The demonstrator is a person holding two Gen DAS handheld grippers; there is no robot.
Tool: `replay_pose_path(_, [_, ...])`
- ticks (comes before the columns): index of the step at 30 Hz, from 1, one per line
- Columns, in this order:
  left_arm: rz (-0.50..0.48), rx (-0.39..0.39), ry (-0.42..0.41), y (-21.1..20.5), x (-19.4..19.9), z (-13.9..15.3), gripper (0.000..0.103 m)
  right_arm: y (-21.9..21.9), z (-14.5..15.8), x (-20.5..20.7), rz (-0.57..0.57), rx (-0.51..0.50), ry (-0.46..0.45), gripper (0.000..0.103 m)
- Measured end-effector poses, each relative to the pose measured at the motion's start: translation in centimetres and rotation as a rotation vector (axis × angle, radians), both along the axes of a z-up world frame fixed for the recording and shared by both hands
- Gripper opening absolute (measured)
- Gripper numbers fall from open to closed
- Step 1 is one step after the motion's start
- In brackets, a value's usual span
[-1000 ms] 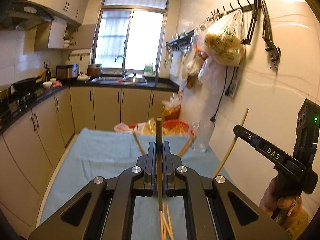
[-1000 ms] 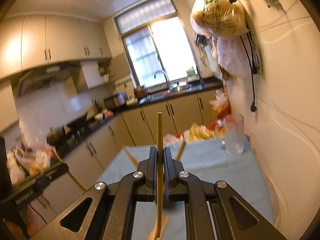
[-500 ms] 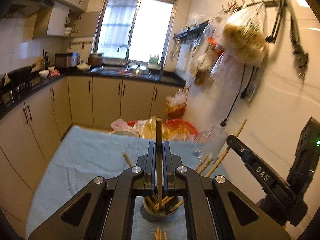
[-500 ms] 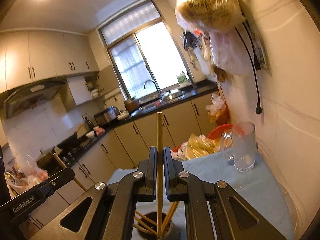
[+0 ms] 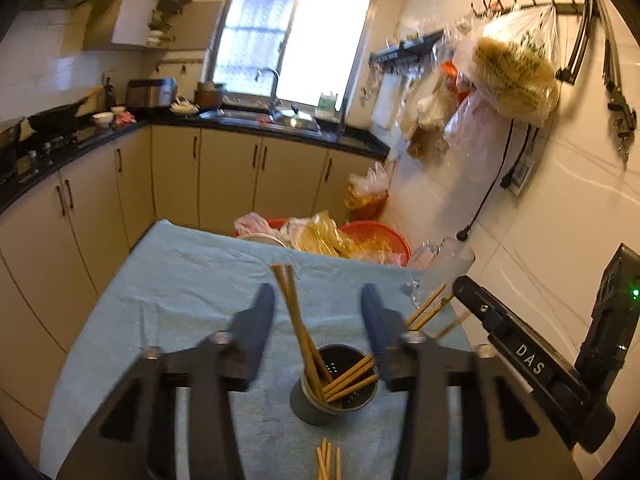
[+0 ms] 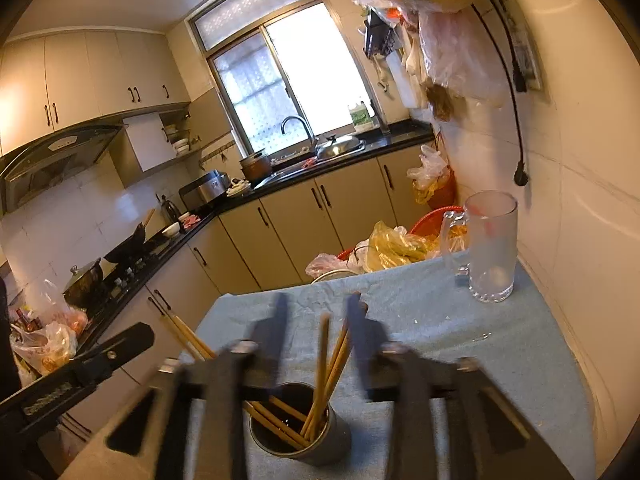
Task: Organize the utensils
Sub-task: 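Drop the chopsticks into the holder by opening both tools, then withdraw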
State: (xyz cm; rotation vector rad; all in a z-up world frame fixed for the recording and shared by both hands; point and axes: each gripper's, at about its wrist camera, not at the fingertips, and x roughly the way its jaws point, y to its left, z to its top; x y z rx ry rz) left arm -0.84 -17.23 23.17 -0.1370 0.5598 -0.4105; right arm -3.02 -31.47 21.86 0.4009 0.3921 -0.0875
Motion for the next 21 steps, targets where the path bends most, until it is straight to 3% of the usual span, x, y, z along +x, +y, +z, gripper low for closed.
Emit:
replay_pose_path(6, [0.038,0.018,-0.071,2.6,-5.4,1.1,0.062,0.4,1.6,-3.2,-0.002,-0.040,0.002,0.051])
replay_pose_path(12, [0.071,-0.004,-0.057,5.7,-9.5,0.8,0.067,0.8,1.8,-7.1,0.012,-0.069,0.064,0.059])
replay_pose_path(16, [0.105,-0.024,-0.023,7.5,-11.3,-0.7,0.067,0.8,0.8,-9.5,0.085,-0.051,0.168,0.061])
replay_pose_path(21, [0.114,-0.015,0.065,8.7,-12.7,-4.0,0.067,1.5,-2.8,-13.3,0.176,-0.052,0.329,0.062])
